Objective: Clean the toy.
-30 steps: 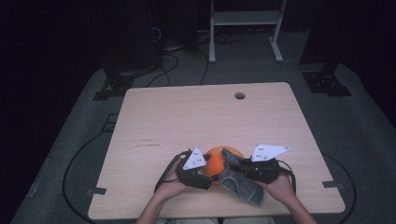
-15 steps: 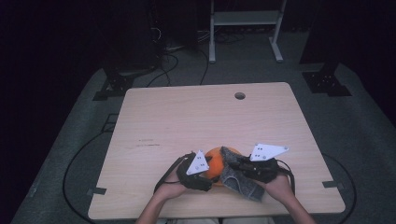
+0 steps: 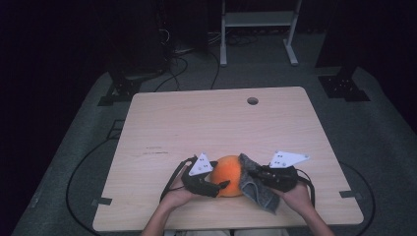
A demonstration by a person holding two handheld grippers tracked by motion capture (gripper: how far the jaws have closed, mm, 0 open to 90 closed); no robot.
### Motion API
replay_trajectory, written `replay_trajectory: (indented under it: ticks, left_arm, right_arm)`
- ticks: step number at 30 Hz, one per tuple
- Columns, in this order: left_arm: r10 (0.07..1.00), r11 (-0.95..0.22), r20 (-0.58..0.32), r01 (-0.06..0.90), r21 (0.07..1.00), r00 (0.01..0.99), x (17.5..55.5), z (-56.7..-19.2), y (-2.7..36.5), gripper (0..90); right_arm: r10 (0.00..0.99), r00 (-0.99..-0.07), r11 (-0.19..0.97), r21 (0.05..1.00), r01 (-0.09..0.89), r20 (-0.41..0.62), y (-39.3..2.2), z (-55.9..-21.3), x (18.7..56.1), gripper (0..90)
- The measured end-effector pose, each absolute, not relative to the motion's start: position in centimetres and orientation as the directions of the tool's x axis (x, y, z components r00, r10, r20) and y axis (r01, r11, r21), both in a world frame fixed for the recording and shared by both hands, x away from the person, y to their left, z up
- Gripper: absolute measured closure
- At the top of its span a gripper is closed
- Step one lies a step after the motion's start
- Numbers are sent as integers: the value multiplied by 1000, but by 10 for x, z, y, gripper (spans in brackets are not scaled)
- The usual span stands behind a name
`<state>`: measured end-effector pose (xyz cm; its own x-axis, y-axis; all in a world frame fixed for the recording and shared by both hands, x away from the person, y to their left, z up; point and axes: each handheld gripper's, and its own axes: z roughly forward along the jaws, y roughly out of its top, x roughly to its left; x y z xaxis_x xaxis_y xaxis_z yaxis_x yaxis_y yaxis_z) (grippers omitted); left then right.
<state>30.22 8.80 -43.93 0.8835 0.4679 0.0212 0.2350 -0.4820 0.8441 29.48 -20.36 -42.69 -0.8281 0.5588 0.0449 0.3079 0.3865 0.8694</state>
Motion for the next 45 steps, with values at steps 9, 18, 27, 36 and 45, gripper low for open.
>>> replay_trajectory:
  ticks: [9,18,27,36,45]
  left_arm:
    - [460,-532,59,222,817,886,301,-441,91,233]
    - [447,-544,57,220,810,893,300,-442,92,233]
    - [428,-555,72,199,808,901,298,-443,90,231]
    - [412,-569,118,154,808,904,292,-439,82,222]
    - [360,-598,207,55,800,910,282,-431,70,312]
  right_arm:
    - [548,-836,406,867,289,22,-203,-425,292,804]
    - [613,-781,381,821,425,119,-223,-446,308,804]
    - [570,-805,361,830,426,165,-217,-442,309,803]
    - [543,-826,333,865,376,150,-221,-421,302,804]
    - [455,-887,390,880,271,72,-184,-403,286,803]
